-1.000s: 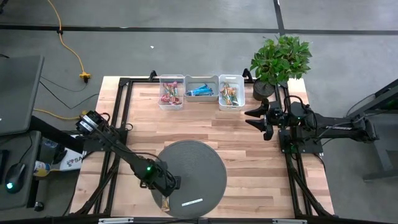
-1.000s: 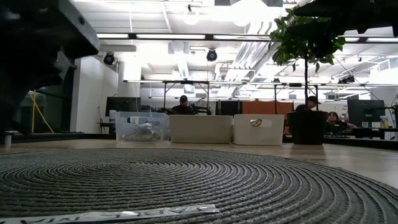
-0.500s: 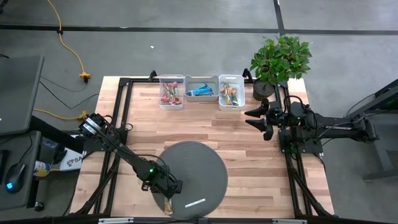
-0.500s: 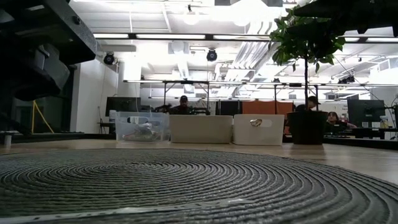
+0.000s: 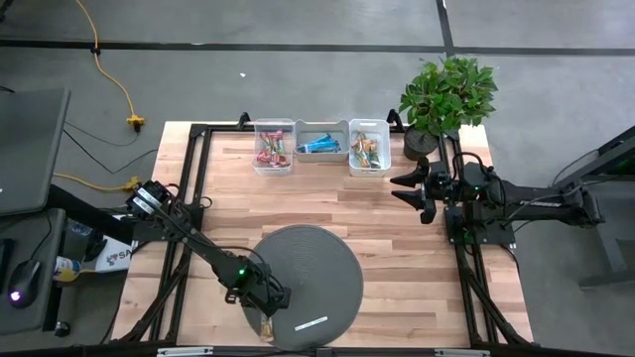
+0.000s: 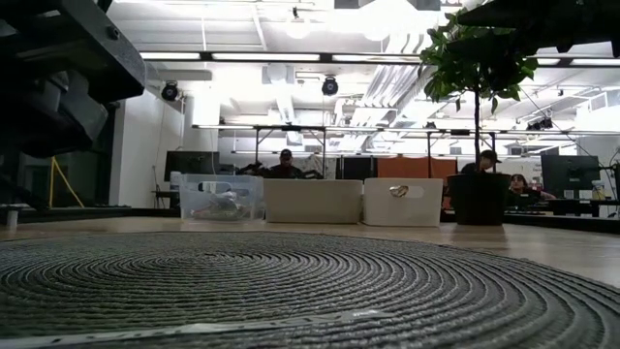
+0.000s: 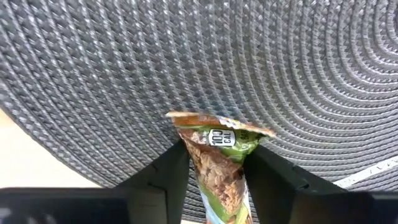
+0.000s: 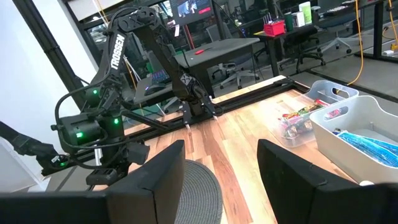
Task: Pick and place Granola Bars by type
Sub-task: Put the orange granola bar into the white bin
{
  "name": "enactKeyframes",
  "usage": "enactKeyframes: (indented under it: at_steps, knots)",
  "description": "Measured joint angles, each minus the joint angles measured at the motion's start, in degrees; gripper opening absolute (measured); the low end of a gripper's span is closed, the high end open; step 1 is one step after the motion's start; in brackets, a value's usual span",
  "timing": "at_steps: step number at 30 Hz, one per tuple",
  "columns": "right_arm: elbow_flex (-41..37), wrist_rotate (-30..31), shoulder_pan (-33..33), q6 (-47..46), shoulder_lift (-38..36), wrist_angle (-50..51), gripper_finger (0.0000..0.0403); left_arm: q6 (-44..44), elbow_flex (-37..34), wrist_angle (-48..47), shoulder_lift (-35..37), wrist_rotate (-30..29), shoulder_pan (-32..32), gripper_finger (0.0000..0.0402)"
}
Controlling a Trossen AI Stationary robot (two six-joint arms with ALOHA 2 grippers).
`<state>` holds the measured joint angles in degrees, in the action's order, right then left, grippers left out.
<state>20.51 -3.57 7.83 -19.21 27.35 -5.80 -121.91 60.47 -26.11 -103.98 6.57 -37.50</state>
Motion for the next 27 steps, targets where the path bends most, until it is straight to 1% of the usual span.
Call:
enactKeyframes:
  at_steps: [5, 8, 12, 17, 21, 27]
  knots:
    - [0.00, -0.01, -0.01, -0.02, 0.00, 0.00, 0.0186, 1.36, -0.04, -0.19, 0.00, 0.48, 0.00, 0.0102]
    - [0.00, -0.01, -0.02, -0.01, 0.00, 0.01, 0.0186, 2.13, -0.10, -0.20, 0.23, 0.59, 0.00, 0.0084]
    - [0.00, -0.01, -0.02, -0.01, 0.00, 0.00, 0.0186, 3.67, -0.31, -0.74, 1.40, -0.38, -0.07, 0.0075]
    - [0.00, -0.01, -0.01, -0.18, 0.00, 0.01, 0.0186, 5.30, -0.37, -4.48, 5.43, -3.36, 0.02, 0.0074]
    - [0.00, -0.02, -0.01, 0.00, 0.00, 0.01, 0.0186, 8.26, -0.37, -6.55, 8.94, -7.33, 0.00, 0.0073]
    - [0.00, -0.02, -0.02, 0.00, 0.02, 0.02, 0.0186, 16.79, -0.29, -5.64, 14.59, -18.12, 0.90, 0.0073]
